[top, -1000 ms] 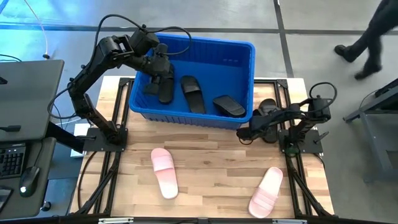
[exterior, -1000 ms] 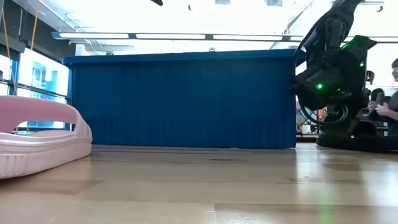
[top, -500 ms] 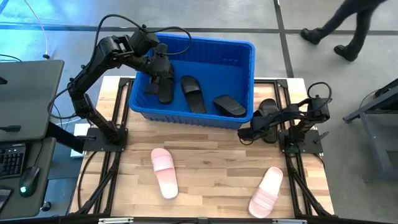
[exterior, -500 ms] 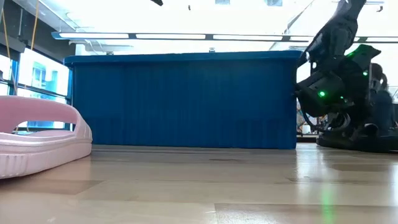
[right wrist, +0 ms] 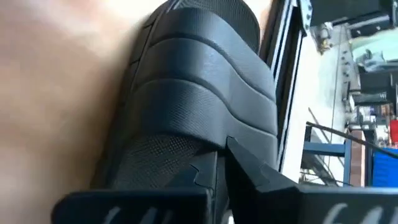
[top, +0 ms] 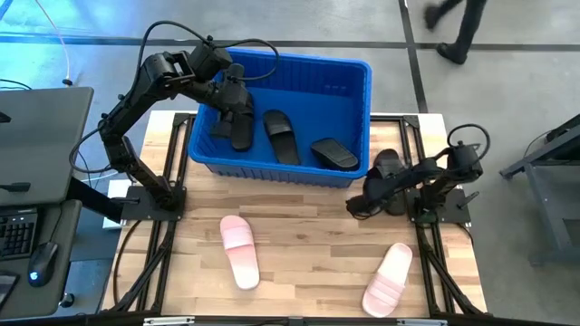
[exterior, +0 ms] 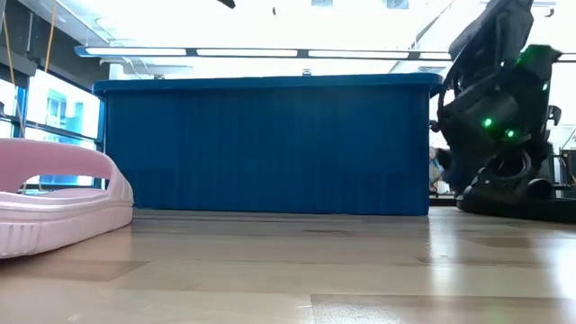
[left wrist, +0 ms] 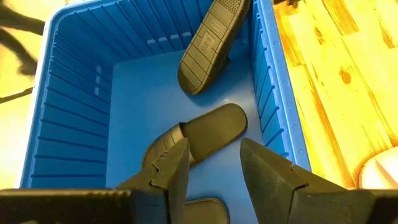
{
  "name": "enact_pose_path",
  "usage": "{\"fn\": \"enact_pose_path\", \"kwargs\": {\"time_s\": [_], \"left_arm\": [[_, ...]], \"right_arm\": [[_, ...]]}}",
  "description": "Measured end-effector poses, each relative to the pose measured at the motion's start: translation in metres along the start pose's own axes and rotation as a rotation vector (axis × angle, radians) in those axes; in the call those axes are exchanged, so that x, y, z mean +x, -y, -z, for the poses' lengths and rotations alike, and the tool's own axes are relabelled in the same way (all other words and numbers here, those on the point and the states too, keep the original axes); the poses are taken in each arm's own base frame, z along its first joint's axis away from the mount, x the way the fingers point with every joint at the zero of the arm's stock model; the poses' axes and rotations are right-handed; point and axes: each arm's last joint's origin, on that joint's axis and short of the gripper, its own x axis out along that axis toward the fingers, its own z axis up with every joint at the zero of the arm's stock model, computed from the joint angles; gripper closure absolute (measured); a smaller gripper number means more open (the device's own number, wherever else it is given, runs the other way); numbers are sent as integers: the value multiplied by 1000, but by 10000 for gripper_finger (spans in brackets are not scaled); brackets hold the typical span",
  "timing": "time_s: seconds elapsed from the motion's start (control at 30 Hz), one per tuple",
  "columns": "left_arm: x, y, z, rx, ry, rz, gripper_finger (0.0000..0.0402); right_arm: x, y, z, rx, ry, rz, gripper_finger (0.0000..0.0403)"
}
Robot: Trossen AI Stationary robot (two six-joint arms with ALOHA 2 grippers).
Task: Pick and place slides into bin
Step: Put the black slide into the blue bin
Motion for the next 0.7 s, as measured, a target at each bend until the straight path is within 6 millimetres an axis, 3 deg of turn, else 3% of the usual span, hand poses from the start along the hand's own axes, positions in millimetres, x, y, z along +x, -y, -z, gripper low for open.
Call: {"fn": "enact_pose_path", "kwargs": {"time_s": [0.3,0.5,0.7], "left_arm": [[0,0,0,0,0,0,268],[0,0,0,0,0,0,268],[0,0,0,0,0,0,268]], "right_arm": [[-87,-1,19,-44,13,-125,401],[-157,3,31,-71,105,-372,402],[-215,21,47,-83,273,-595,402]]}}
